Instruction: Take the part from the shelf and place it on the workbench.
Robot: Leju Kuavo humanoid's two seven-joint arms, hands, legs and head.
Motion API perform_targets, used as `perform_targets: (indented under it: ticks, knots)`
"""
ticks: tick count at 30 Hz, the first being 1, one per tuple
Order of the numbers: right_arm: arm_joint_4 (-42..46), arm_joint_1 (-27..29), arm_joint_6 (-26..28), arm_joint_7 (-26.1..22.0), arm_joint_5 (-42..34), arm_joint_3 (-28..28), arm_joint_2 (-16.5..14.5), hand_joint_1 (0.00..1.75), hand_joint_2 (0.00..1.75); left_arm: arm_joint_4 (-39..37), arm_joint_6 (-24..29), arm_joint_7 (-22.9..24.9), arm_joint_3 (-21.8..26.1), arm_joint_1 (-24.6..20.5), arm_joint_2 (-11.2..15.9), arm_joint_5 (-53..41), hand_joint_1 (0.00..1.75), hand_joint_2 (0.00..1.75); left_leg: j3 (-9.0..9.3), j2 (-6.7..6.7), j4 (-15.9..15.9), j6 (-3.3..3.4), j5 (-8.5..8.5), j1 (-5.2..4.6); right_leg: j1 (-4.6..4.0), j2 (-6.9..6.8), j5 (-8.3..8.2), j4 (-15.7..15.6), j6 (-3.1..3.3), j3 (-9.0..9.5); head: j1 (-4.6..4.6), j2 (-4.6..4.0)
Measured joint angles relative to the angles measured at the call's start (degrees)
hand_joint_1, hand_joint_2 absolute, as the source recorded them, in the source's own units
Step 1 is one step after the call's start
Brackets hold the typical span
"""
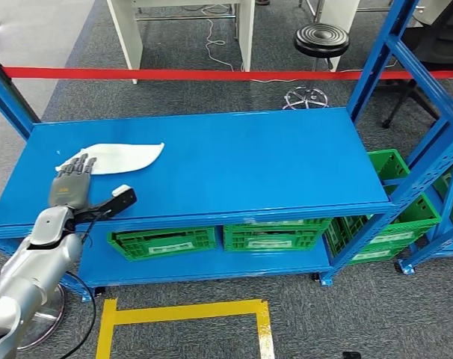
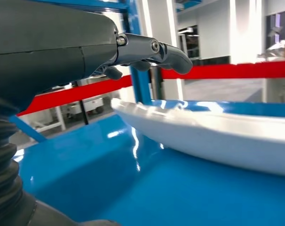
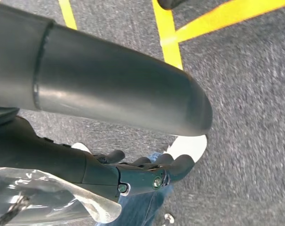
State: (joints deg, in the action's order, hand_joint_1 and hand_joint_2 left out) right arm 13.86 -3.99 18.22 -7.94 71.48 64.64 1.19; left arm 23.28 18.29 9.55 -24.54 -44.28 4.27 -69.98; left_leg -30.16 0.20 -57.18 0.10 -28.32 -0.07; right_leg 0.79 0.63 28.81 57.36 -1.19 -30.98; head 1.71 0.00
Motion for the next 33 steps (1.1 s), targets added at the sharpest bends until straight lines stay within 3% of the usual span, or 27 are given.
perform_targets:
  ticks: [1,6,10,26,30,33]
  knots:
    - [-0.01,0.0,-0.33,0.33,0.49,-0.01,-0.14,0.0,0.0,0.0,0.63,-0.76,0.55,0.07,-0.18,1.29,0.0,0.0,0.0,0.0,0.0,0.0,0.0,0.0,0.0,0.0,0.0,0.0,0.0,0.0,0.0,0.0]
    - [-0.01,0.05,-1.84,1.29,2.23,-0.04,-1.05,0.0,0.0,0.13,5.72,-7.73,4.74,0.43,-1.21,6.62,0.0,0.0,0.0,0.0,0.0,0.0,0.0,0.0,0.0,-0.01,0.0,0.0,0.0,0.0,0.0,0.0]
    - [-0.03,0.05,-2.64,0.89,2.81,-0.07,-1.47,0.0,0.0,0.66,5.64,-10.6,6.57,0.41,-1.49,7.77,0.0,0.0,0.0,0.0,0.0,0.0,0.0,0.0,0.0,0.0,0.0,0.0,0.0,0.0,0.01,0.0]
    - [-0.06,0.01,-3.43,-0.45,3.3,-0.31,-1.91,0.0,0.0,1.37,3.24,-11.61,8.06,0.27,-1.89,7.91,0.0,0.0,-0.17,-0.01,-0.39,0.18,-0.13,-0.12,0.17,0.0,-0.1,-0.03,-0.21,-0.02,-0.01,0.0]
    - [-0.1,0.03,-3.66,0.02,3.66,-0.45,-2.29,0.0,0.0,1.38,2.56,-11.63,8.06,0.27,-1.87,7.8,0.0,0.0,-0.39,-0.01,-0.76,0.57,-0.31,-0.25,0.31,0.0,-0.21,-0.1,-0.57,-0.04,-0.01,0.0]
    - [-0.13,0.04,-3.73,0.09,3.89,-0.52,-2.48,0.0,0.0,1.49,2.13,-11.67,8.07,0.28,-1.92,7.77,0.0,0.0,-0.29,0.01,-0.14,1.42,-0.28,-0.19,0.38,-0.06,-0.77,0.61,-1.32,-0.33,0.0,0.01]
